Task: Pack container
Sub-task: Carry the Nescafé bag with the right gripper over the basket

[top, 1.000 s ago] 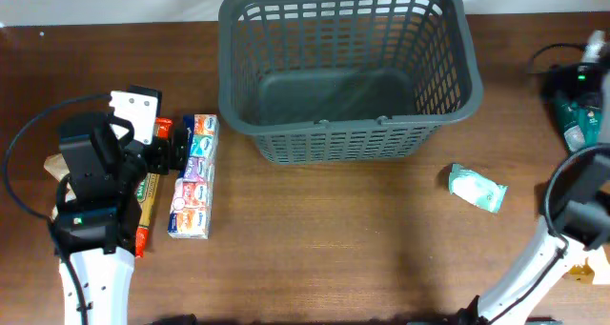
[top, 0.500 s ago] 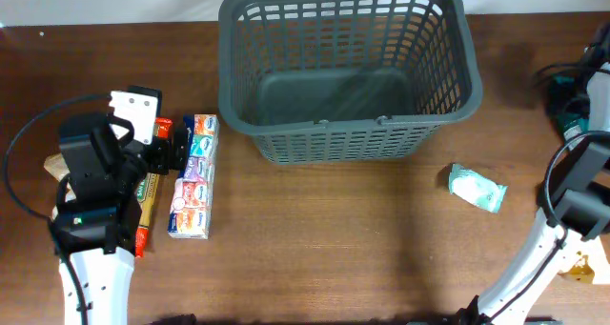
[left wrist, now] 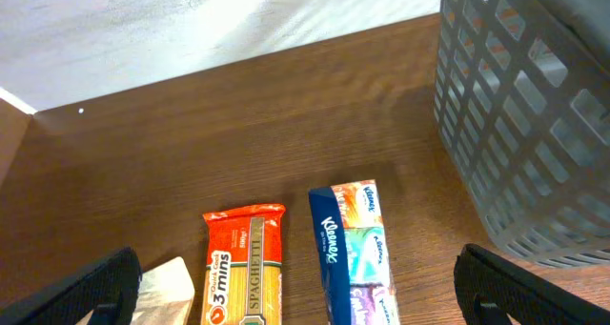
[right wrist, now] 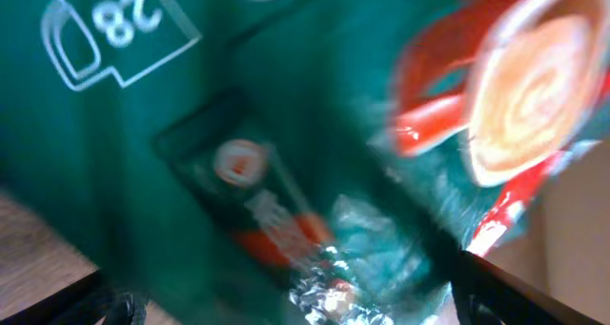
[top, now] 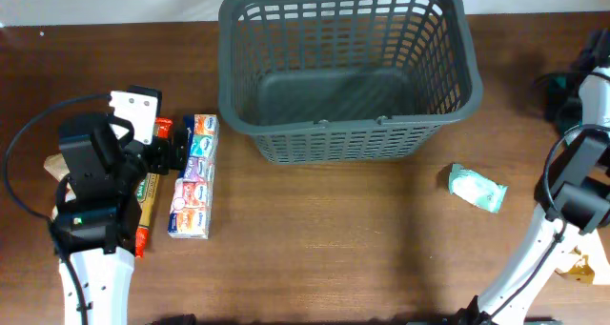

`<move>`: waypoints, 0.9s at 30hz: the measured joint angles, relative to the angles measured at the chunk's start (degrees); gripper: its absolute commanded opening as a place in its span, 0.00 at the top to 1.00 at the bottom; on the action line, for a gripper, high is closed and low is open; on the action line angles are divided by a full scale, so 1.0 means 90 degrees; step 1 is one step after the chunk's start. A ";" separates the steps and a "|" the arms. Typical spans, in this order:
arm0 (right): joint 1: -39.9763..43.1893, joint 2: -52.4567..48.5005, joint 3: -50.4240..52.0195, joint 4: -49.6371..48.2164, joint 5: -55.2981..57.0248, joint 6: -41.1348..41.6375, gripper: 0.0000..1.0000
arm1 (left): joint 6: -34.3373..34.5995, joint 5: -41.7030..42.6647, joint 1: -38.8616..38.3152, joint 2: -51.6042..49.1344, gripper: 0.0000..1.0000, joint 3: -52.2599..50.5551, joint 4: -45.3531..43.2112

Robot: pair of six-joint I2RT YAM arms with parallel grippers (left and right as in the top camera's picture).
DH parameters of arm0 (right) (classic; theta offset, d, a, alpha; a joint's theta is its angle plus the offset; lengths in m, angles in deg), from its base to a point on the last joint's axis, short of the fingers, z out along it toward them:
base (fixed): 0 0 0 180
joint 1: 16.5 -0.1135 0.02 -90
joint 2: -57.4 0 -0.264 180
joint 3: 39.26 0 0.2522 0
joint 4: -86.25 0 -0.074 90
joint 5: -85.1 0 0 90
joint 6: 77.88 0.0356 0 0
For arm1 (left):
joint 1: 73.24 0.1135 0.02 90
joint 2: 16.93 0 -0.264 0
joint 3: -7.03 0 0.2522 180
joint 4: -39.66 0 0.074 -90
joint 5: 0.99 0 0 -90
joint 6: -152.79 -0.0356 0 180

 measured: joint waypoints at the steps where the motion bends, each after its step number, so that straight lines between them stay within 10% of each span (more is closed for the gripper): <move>1: 0.0000 -0.0053 0.0000 -0.0019 0.0017 0.0000 0.04 | 0.0000 0.0000 0.0000 0.0000 0.01 0.0000 0.0000; 3: 0.0000 -0.0131 0.0000 -0.0061 0.0070 0.0000 0.14 | 0.0000 0.0000 0.0000 0.0000 0.01 0.0000 0.0000; 7: 0.0010 -0.0189 -0.0002 -0.0080 0.0165 0.0032 0.96 | 0.0000 0.0000 0.0000 0.0000 0.01 0.0000 0.0000; 27: -0.0107 -0.0197 -0.0743 0.0845 -0.1185 0.0668 0.96 | 0.0000 0.0000 0.0000 0.0000 0.01 0.0000 0.0000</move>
